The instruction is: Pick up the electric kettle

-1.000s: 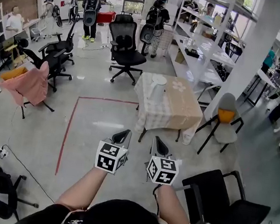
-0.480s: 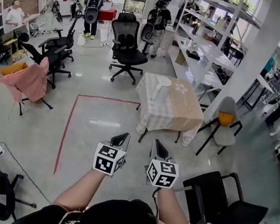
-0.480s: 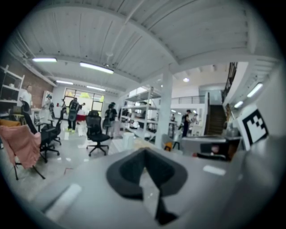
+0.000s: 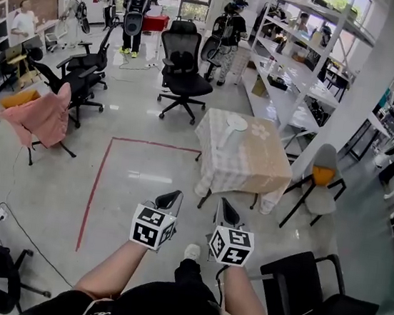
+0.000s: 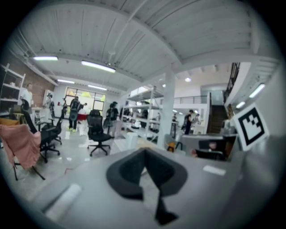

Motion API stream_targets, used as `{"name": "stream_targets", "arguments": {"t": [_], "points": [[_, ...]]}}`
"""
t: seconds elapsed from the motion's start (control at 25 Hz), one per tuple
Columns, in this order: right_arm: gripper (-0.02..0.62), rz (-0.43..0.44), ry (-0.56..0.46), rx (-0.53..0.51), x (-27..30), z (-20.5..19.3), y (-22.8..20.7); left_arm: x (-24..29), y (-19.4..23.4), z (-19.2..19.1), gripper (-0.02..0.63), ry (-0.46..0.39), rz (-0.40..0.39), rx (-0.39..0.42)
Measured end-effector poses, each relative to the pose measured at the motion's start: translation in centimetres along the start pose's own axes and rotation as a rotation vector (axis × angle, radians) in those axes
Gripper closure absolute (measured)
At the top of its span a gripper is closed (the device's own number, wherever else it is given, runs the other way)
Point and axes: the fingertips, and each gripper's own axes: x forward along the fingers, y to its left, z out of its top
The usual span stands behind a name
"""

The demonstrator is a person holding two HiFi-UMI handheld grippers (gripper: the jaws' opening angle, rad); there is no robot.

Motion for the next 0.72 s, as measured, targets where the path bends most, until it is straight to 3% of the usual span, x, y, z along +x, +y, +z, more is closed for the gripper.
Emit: {"name": "stream_targets", "arguments": {"t": [0.36,0.72], "points": [[0.598,0.004,-0.045,0.024,10.1,2.2,-5.5,9.6,4.1,2.3,0.606,-0.001,0.020,0.047],[0.598,-0.006,-0.038,0.024,21.6,4.7,-12.7,21.7,8.0,4.9,0.606,0.013,0.013,0.041]]}}
